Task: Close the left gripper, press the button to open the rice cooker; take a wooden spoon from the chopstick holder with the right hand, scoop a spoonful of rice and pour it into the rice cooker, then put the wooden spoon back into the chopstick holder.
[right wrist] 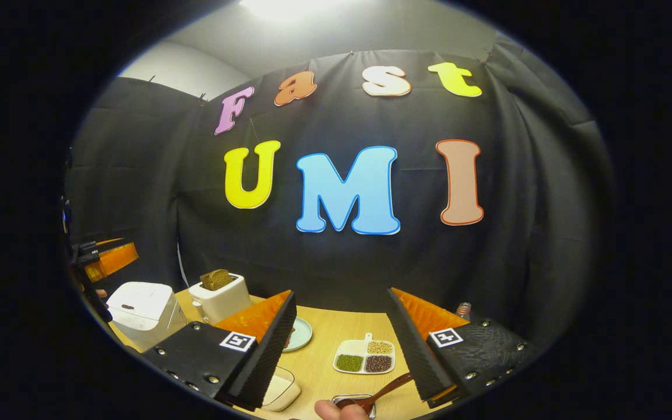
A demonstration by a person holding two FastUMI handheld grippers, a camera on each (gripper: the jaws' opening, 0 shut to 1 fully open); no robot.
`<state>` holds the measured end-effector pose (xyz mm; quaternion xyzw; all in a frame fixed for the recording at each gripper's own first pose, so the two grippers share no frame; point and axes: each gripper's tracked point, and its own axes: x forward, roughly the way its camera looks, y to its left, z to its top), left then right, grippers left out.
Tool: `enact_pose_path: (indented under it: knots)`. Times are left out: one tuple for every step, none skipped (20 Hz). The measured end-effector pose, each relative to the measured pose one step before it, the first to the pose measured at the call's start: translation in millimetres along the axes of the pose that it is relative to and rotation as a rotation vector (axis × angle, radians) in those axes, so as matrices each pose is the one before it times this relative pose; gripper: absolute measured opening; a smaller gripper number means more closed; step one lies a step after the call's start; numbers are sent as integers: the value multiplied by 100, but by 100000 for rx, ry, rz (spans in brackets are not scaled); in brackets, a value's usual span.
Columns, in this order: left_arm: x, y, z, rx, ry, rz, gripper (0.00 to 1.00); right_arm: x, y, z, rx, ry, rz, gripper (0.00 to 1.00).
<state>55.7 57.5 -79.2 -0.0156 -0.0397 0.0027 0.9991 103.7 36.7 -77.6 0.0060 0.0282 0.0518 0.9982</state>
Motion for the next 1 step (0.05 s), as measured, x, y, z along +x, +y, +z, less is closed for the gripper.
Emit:
enact_pose_path:
  knots:
    - [-34,-51,101,-737,98,-550,94,-50,146,-115,56,632,752,93]
